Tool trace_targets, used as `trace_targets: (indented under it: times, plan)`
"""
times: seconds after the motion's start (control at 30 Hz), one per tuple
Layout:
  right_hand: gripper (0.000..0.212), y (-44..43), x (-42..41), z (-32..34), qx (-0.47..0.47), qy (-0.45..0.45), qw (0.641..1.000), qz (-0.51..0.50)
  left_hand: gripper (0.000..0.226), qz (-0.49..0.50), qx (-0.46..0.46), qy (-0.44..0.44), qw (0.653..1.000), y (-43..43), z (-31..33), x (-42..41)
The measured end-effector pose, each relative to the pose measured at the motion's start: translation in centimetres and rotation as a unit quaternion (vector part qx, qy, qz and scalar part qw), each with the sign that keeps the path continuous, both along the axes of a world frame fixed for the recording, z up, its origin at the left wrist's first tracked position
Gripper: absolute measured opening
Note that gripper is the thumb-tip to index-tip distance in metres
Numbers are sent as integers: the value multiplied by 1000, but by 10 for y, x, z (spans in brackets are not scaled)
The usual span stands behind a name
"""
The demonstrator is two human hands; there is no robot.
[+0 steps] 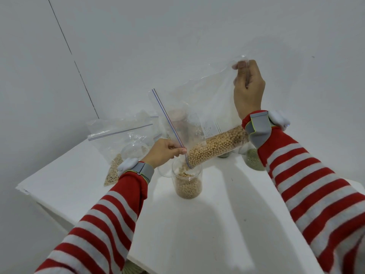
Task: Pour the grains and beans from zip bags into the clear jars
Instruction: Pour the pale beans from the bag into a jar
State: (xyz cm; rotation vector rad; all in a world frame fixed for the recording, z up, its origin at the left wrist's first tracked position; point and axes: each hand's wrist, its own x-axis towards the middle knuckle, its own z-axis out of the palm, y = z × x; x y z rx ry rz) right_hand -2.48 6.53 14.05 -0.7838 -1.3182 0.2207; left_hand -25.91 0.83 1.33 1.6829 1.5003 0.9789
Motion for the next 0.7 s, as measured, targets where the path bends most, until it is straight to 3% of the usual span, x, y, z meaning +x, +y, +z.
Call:
trace_targets:
  times: [0.7]
  plan:
    - [23, 2, -1, 2, 18, -12, 1000, 1, 4, -1, 2, 9, 1000, 1, 1, 0]
